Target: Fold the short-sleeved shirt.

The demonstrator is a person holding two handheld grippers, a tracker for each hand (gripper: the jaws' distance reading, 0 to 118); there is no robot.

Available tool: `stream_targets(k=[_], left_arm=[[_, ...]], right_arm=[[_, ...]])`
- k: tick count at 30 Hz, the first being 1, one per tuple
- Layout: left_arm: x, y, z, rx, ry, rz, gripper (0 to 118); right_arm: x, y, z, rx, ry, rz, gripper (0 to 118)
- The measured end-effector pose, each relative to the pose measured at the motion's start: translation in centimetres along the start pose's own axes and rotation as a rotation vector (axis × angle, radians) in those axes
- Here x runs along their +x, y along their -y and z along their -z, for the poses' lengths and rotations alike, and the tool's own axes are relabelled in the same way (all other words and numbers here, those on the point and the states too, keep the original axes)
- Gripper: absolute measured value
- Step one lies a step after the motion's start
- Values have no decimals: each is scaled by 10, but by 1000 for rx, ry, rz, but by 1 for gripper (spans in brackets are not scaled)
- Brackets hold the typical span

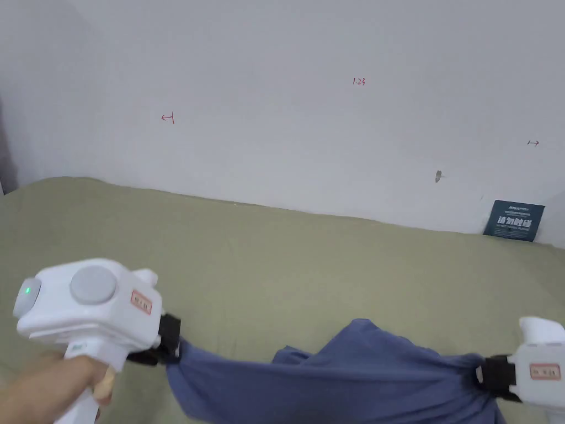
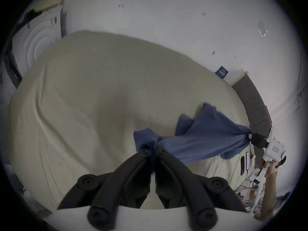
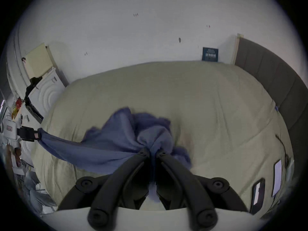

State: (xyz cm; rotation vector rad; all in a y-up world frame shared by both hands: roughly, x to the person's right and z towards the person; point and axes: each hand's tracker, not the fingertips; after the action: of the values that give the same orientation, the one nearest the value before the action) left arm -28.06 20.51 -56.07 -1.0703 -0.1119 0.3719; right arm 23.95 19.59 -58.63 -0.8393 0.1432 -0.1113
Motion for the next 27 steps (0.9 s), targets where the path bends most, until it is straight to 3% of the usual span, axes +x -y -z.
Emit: stream_targets(k=[11,18,20,21,23,24,27], left_arm=[[-45,134,19,-110,22,-150,4],[-61,152,25,-147,18,-186,4],[-53,152,11,-100,32,-179,8],[-50,151,0,-55,27,-171,29],[-41,148,-28,60,10,-109,90],[-32,154,-43,122,7,-81,105],[-13,165,-79,343,-26,44,104]], right_arm=[[20,101,6,-175,-1,67,6],[16,114,-5,-149,2,94,6],[13,110,-20,-96,-14,92,12],[12,109,-30,-66,-13,84,29],[3,105,-61,5,-14,47,77],[-1,106,-75,48,-9,22,98],[-16,114,-121,205,53,-53,99]])
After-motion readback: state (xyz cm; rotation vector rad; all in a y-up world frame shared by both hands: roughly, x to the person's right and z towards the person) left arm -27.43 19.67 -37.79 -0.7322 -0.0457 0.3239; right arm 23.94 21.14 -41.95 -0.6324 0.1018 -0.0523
